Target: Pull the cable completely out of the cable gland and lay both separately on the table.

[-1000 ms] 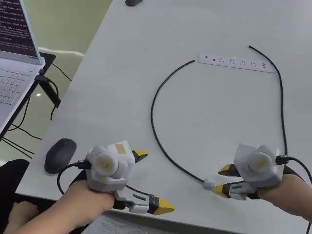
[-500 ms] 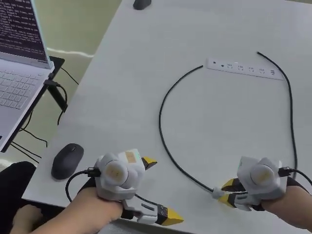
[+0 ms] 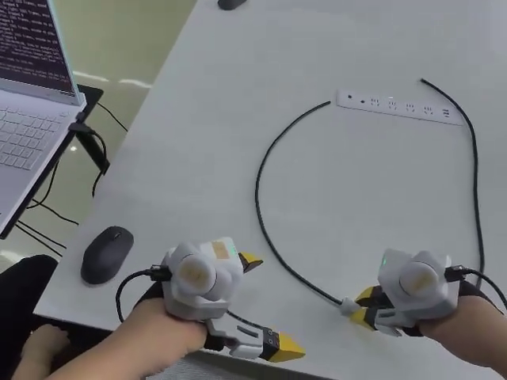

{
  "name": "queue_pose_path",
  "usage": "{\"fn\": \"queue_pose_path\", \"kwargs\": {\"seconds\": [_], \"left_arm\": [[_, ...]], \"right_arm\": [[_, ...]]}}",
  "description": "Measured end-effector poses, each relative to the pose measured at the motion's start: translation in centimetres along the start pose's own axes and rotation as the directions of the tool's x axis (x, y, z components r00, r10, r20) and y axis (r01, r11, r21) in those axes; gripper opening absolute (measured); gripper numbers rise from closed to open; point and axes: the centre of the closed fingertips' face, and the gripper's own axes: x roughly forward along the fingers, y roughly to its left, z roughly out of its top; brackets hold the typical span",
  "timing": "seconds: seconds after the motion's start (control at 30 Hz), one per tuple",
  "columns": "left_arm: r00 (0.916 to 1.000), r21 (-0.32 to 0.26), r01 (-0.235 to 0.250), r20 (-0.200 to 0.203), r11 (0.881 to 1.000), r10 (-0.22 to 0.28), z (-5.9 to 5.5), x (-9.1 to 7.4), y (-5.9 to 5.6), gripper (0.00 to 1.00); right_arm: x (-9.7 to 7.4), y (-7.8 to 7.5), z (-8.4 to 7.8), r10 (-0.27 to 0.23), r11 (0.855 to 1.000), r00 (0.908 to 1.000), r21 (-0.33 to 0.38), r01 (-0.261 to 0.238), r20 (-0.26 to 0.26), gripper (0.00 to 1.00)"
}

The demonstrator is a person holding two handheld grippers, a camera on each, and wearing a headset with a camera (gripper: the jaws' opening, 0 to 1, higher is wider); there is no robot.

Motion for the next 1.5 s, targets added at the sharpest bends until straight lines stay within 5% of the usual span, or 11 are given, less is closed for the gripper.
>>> {"fn": "queue_pose_path", "kwargs": {"seconds": [0.63,0.83,1.07,1.5], "left_arm": [[0.9987,0.08,-0.047,-0.016,0.996,0.048,3.3,2.1,-2.7,0.87],[0.9992,0.116,-0.031,-0.021,0.993,0.034,4.8,2.7,-3.1,0.85],[0.9997,0.123,-0.02,0.019,0.992,0.018,7.4,3.3,-3.0,0.83],[0.9974,0.172,0.071,-0.001,0.983,-0.072,8.1,5.6,-5.6,0.74]], "right_arm": [[-5.3,0.5,1.5,0.062,0.995,0.9965,-0.079,-0.058,0.056,0.06],[-7.0,1.9,2.4,0.093,0.987,0.994,-0.137,-0.085,0.056,0.06],[-8.9,3.0,4.0,0.088,0.975,0.993,-0.212,-0.069,0.079,0.06],[-11.5,4.2,3.5,0.098,0.951,0.9932,-0.3,-0.075,0.063,0.06]]}}
